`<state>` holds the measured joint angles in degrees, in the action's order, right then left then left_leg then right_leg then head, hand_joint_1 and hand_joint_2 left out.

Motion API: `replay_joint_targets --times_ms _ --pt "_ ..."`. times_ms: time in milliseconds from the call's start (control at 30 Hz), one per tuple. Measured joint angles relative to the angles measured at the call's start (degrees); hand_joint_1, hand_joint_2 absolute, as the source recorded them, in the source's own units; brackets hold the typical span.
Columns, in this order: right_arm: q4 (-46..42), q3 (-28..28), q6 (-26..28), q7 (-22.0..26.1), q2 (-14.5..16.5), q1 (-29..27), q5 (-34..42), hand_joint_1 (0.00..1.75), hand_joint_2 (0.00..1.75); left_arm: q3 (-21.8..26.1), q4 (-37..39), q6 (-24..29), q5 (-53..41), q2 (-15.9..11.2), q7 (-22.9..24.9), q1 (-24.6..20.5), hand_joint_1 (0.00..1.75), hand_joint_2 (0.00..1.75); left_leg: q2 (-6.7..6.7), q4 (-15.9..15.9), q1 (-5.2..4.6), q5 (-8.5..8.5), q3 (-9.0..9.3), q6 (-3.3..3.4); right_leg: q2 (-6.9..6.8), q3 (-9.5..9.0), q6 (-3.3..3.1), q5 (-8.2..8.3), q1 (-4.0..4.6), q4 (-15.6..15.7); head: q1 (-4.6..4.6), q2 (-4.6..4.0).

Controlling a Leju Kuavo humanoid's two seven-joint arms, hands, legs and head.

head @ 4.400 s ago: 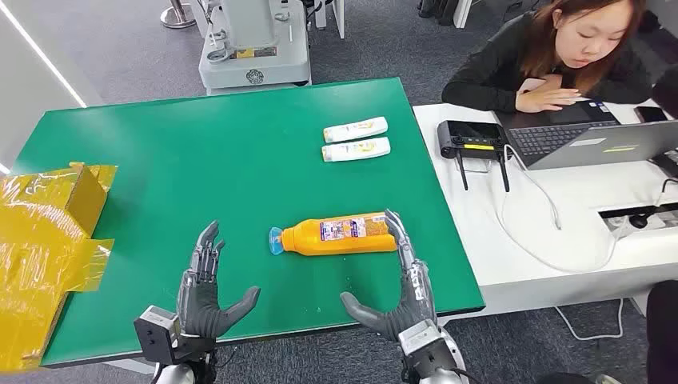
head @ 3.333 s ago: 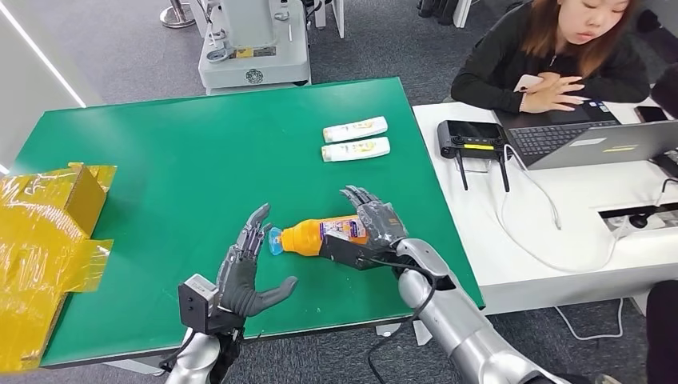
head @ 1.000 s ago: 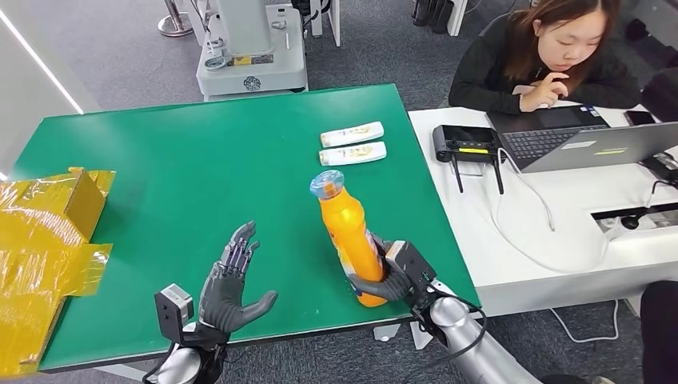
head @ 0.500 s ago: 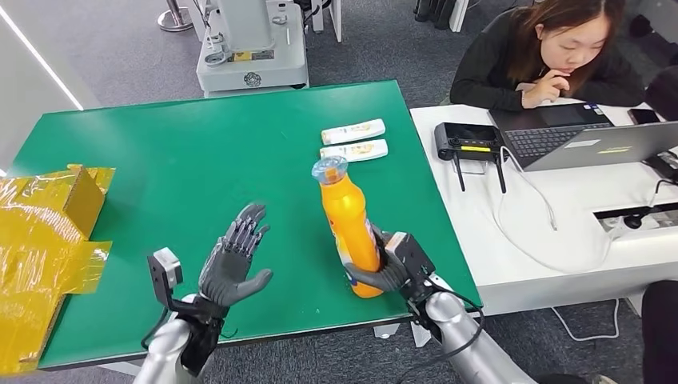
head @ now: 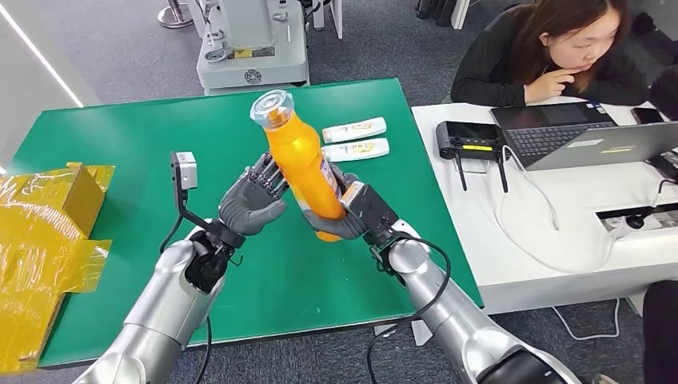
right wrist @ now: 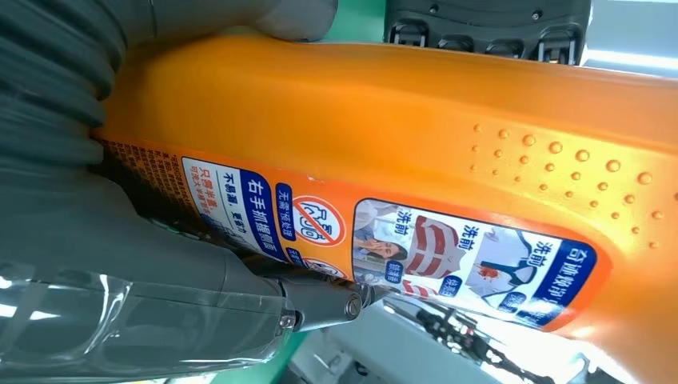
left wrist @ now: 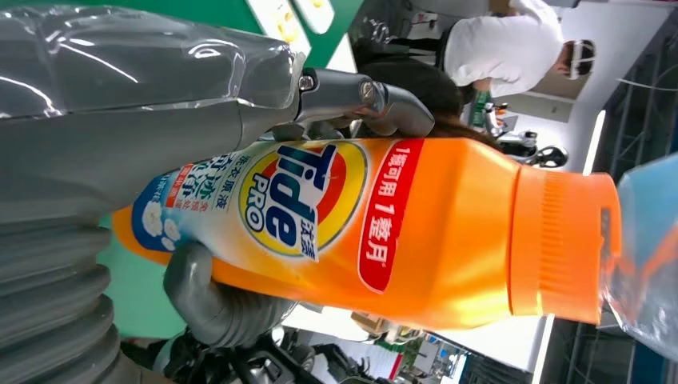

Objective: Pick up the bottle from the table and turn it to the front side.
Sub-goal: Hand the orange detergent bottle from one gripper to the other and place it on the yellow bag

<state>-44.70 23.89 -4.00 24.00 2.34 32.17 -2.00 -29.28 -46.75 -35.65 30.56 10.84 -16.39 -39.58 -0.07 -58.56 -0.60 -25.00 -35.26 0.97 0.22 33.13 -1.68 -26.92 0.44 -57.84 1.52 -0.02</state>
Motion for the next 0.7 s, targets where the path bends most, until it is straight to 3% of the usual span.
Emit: replay_joint_targets --times_ms 700 --pt "1.5 0.2 -1.1 -0.6 0.2 1.0 -0.7 1.75 1.75 -1.8 4.6 0.1 1.3 0.1 -0.2 -3.1 0.00 1.75 -0.02 0.0 0.00 0.00 -0.07 0.00 -0.01 0.05 0.00 0.00 0.00 0.0 0.00 0.00"
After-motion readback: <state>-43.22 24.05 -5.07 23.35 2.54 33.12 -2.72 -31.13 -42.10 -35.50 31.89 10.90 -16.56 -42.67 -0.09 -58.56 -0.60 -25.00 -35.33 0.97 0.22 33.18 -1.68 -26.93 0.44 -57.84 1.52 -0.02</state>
